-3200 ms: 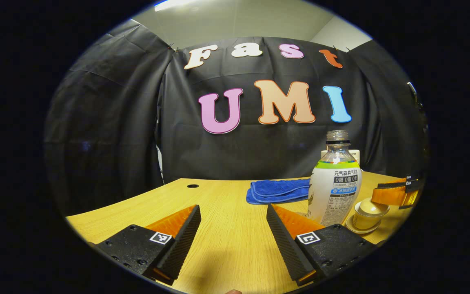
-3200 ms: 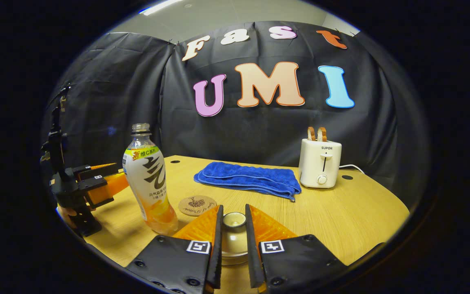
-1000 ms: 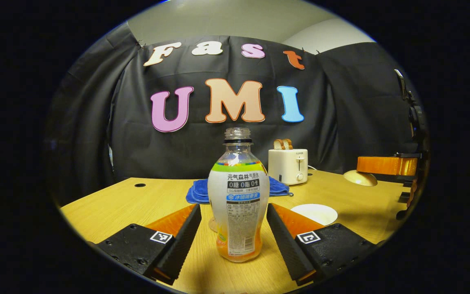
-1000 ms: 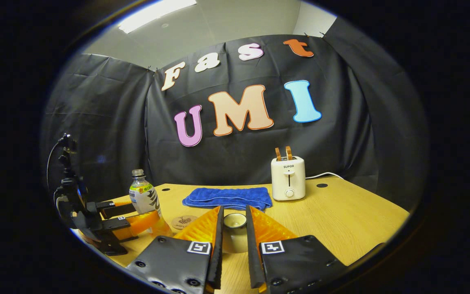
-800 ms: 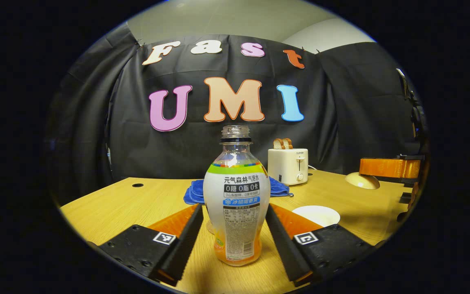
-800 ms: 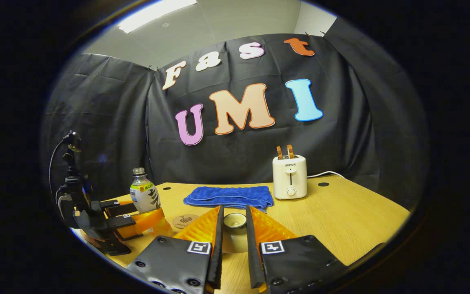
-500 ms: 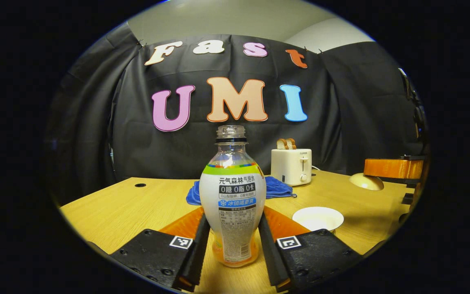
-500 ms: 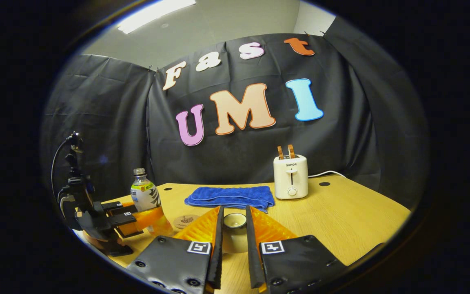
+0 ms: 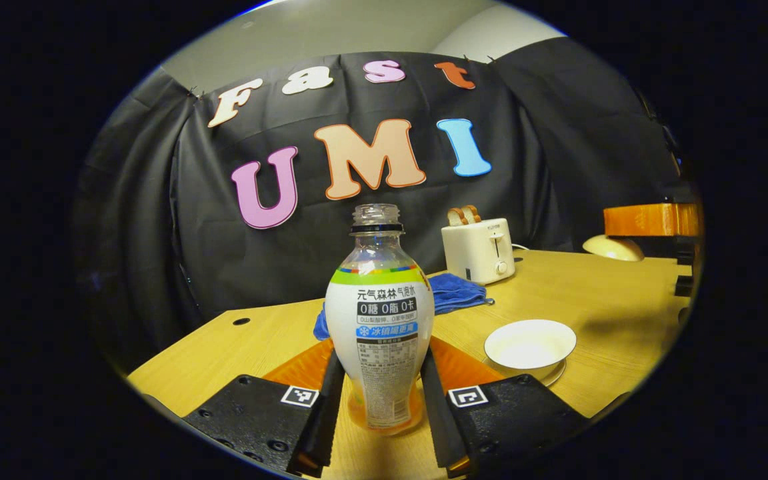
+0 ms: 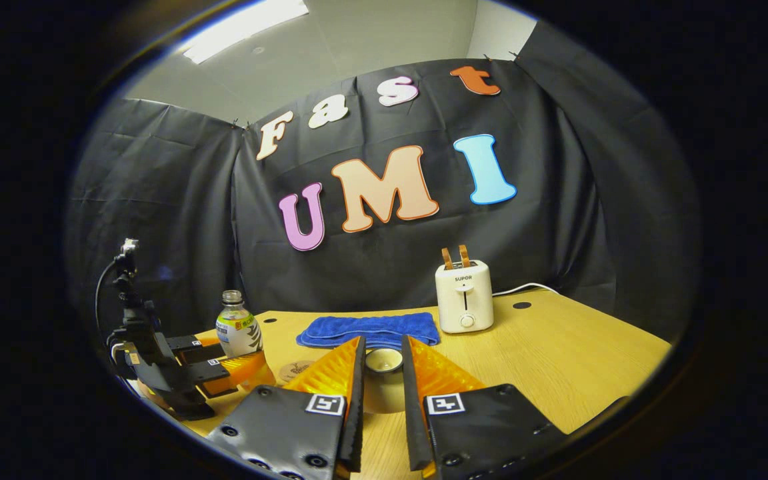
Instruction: Open the teacup lid with one hand, grasp the water bottle and pour water into the teacup with the other hand; after pouring, place the water bottle on the coaster and then close the teacup lid.
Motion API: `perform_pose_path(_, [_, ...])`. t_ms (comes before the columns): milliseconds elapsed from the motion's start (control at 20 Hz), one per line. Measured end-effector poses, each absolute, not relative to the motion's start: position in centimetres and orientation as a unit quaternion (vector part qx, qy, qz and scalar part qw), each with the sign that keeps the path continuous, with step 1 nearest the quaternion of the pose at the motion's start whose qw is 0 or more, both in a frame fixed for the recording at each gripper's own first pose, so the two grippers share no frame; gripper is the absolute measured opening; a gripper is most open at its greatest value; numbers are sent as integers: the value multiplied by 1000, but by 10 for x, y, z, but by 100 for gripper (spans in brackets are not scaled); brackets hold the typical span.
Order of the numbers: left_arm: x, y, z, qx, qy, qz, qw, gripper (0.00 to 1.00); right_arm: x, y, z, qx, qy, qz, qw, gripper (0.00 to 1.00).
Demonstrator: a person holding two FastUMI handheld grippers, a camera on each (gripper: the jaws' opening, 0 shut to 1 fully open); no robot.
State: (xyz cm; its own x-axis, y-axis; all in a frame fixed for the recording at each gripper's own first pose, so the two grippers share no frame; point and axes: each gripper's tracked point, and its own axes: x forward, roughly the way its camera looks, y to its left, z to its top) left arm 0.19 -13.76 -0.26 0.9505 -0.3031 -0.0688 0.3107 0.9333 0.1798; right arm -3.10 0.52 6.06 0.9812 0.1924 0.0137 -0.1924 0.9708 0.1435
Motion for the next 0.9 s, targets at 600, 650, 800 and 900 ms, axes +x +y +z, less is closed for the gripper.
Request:
perform_pose_path(600, [4, -131, 9, 301, 8, -163, 939, 55, -32, -7, 68, 87, -6, 92, 992, 31])
perform_pose_path(650, [3, -134, 7, 324, 7, -169, 931, 55, -32, -7, 69, 89, -7, 92, 992, 32])
perform_pose_path(800, [5, -138, -3, 397, 8, -171, 902, 55, -34, -13, 73, 90, -12, 89, 992, 31])
perform_pose_path(900, [3, -142, -12, 431, 12, -175, 885, 55, -35, -13, 76, 94, -15, 90, 991, 32])
